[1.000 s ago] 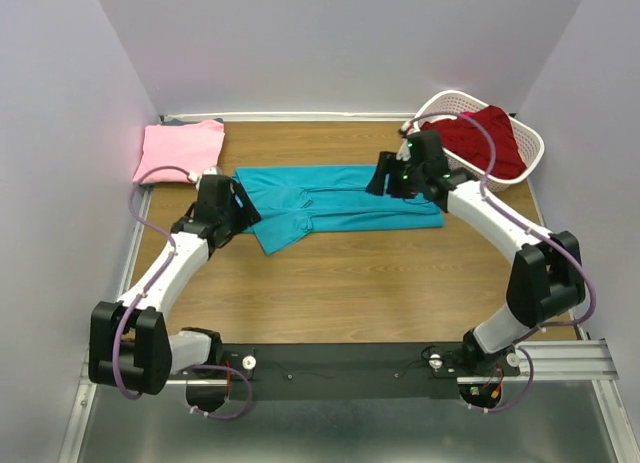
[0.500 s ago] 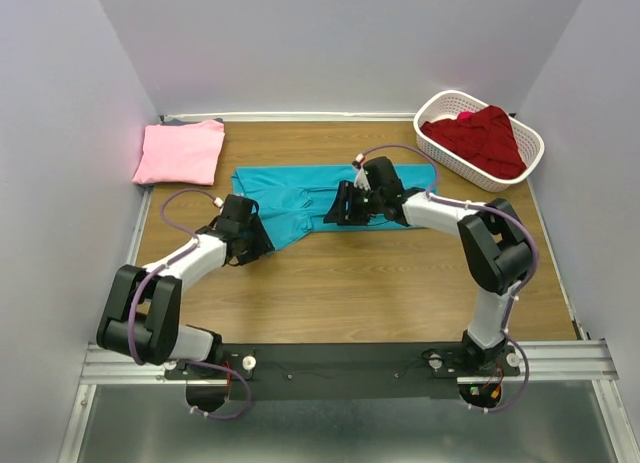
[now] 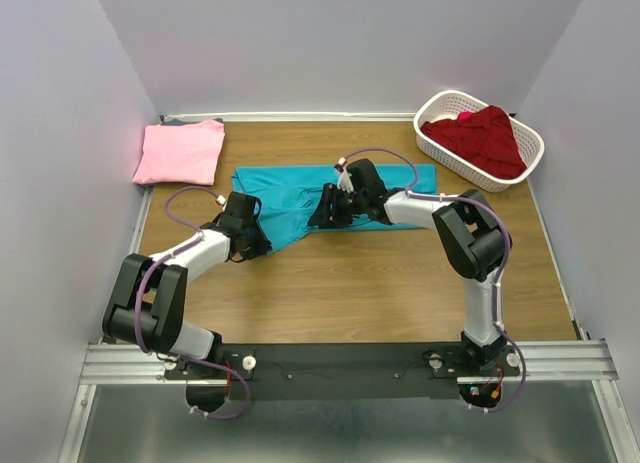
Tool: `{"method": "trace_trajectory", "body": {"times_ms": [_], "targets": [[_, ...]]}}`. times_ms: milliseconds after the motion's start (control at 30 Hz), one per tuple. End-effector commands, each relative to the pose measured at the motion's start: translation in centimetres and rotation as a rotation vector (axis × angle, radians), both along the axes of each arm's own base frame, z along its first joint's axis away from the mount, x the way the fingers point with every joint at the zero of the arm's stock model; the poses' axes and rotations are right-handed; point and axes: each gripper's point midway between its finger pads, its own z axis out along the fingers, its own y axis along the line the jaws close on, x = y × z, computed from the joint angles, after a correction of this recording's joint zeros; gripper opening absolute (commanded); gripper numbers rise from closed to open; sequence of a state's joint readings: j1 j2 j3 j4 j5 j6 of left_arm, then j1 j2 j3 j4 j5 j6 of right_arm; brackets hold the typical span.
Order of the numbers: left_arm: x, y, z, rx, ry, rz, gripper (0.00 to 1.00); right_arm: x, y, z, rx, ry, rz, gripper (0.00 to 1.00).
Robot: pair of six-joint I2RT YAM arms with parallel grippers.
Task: Fold and stack the t-shirts
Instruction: Fold the tshirt
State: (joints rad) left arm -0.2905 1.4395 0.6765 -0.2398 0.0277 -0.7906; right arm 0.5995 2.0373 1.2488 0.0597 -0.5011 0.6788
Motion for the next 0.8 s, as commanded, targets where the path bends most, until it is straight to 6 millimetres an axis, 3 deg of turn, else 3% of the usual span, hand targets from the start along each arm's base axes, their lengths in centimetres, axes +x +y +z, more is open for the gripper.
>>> {"method": "trace_trajectory", "body": {"times_ms": [0, 267, 367, 400, 500, 767], "targets": [[-0.2, -0.1, -0.7, 0.013, 0.024, -0.009, 0.29, 0.0, 1.8, 0.1, 0.044, 0.01, 0.036, 0.53], [0.1, -0.1, -0.1, 0.017, 0.013, -0.011, 0.06, -0.1, 2.5, -0.6, 0.05, 0.032, 0.051, 0.35], [0.4, -0.1, 0.2, 0.017, 0.002, -0.008, 0.0, 0.1, 2.8, -0.4, 0.054, 0.023, 0.057, 0.23], [0.6, -0.1, 0.5, 0.019, -0.009, -0.005, 0.0, 0.2, 2.8, -0.3, 0.054, 0.018, 0.055, 0.15], [1.6, 0.2, 1.5, 0.037, -0.041, 0.003, 0.0, 0.8, 3.1, 0.4, 0.058, -0.013, 0.054, 0.04], [6.0, 1.2, 5.1, 0.079, -0.141, 0.016, 0.0, 3.0, 3.5, 1.5, 0.07, -0.049, 0.022, 0.02]]}}
